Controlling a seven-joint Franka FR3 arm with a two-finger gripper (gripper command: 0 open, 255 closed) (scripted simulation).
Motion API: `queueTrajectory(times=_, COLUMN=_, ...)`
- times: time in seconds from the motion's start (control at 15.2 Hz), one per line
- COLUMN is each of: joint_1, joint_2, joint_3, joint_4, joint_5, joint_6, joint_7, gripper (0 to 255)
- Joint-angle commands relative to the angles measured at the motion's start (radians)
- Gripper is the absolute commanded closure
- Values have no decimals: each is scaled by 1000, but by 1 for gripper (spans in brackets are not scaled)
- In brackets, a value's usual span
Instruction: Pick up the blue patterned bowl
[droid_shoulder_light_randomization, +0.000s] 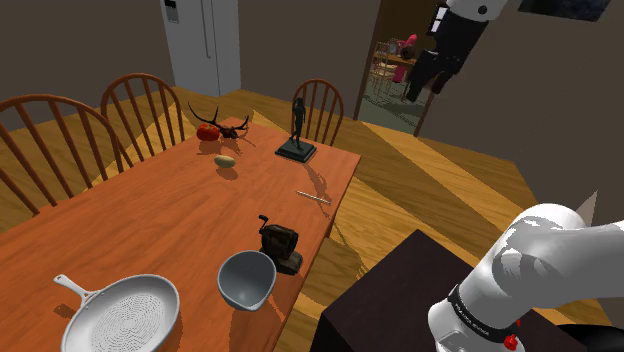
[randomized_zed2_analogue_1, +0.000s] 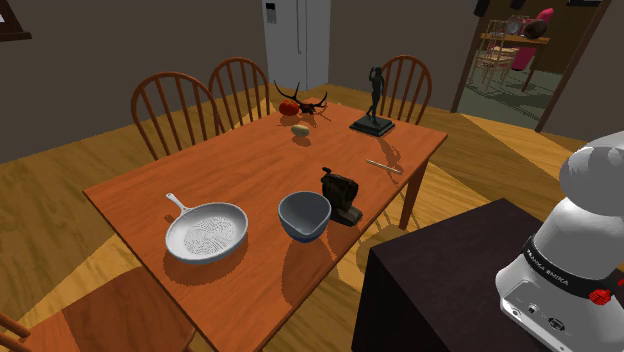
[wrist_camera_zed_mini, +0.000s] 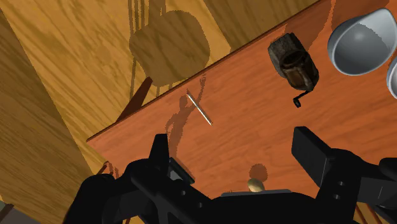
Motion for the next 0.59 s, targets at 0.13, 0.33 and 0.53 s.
queueTrajectory(times=0.13, joint_1=7, joint_2=-2, joint_3=13, joint_4=-60, joint_5=17, joint_6=51, joint_7=25, gripper=0)
queueTrajectory(times=0.33, joint_1=19, joint_2=5, joint_3=33, joint_4=-142, joint_5=43, joint_6=130, joint_7=62, gripper=0)
queueTrajectory(times=0.53, joint_1=32, joint_2=23, joint_3=56, joint_4=-216, joint_5=70, joint_6=212, joint_7=98, gripper=0)
